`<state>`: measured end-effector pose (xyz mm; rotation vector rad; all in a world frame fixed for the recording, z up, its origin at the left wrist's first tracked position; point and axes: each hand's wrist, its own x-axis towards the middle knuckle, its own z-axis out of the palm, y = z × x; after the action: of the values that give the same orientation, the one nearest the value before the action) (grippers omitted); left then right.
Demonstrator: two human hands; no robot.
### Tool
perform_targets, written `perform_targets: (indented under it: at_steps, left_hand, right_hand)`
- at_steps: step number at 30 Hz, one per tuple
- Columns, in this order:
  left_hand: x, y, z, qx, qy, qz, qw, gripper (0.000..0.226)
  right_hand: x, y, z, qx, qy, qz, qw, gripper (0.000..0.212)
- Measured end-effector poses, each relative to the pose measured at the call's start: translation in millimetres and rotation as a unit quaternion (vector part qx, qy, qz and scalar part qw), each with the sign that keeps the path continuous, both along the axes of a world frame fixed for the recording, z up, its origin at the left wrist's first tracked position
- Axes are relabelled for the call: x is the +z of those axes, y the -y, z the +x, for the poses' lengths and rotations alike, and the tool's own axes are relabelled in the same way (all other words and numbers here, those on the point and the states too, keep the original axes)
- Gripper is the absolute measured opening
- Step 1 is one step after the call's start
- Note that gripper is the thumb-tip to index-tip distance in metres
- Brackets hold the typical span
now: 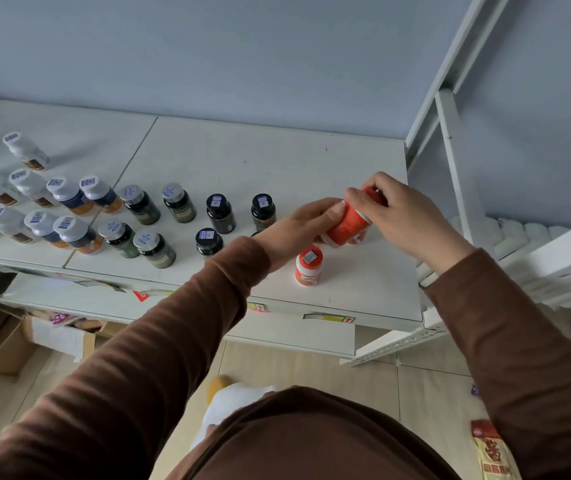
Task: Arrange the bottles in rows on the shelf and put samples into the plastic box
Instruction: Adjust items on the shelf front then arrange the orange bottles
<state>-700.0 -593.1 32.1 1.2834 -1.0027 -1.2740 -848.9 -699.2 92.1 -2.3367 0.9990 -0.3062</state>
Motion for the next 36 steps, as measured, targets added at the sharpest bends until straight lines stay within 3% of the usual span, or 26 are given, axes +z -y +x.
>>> perform_targets:
  at_steps: [4,8,12,18,20,23,27,31,34,36]
  left_hand:
    - [0,15,-13,-0.021,0.22,-0.017,0.975,0.036]
    - [-12,19,-14,-0.029,0.453,-0.02,0.891,0.037]
    - [-20,21,-8,-0.012,0.566,0.002,0.824,0.035]
    - [-16,29,-3,0.043,0.587,-0.022,0.808,0.03]
    - [-17,32,0,0.058,0.583,-0.014,0.81,0.03]
    - [-19,36,3,0.078,0.58,0.01,0.811,0.034]
    - [-21,42,4,0.085,0.573,0.027,0.815,0.037]
    - [-23,45,7,0.086,0.559,0.034,0.824,0.037]
    - [-23,46,13,0.088,0.529,0.03,0.844,0.041]
    - [-20,49,16,0.092,0.476,0.017,0.875,0.046]
  right_hand:
    - [-7,13,-20,0.053,-0.04,-0.062,0.996,0.034]
    - [-40,14,-23,0.116,-0.111,-0.085,0.983,0.041]
    - [-81,9,-28,0.144,-0.138,-0.116,0.973,0.034]
    - [-98,8,-25,0.141,-0.163,-0.095,0.972,0.047]
    - [-89,17,-21,0.111,-0.134,-0.071,0.982,0.048]
    - [-74,36,-10,0.041,-0.061,-0.141,0.987,0.036]
    - [-79,47,13,0.089,-0.155,-0.138,0.974,0.061]
    - [-86,49,23,0.093,-0.18,-0.149,0.968,0.047]
    - [-73,55,18,0.058,-0.103,-0.129,0.985,0.037]
    - [-53,57,18,0.036,-0.051,-0.095,0.994,0.03]
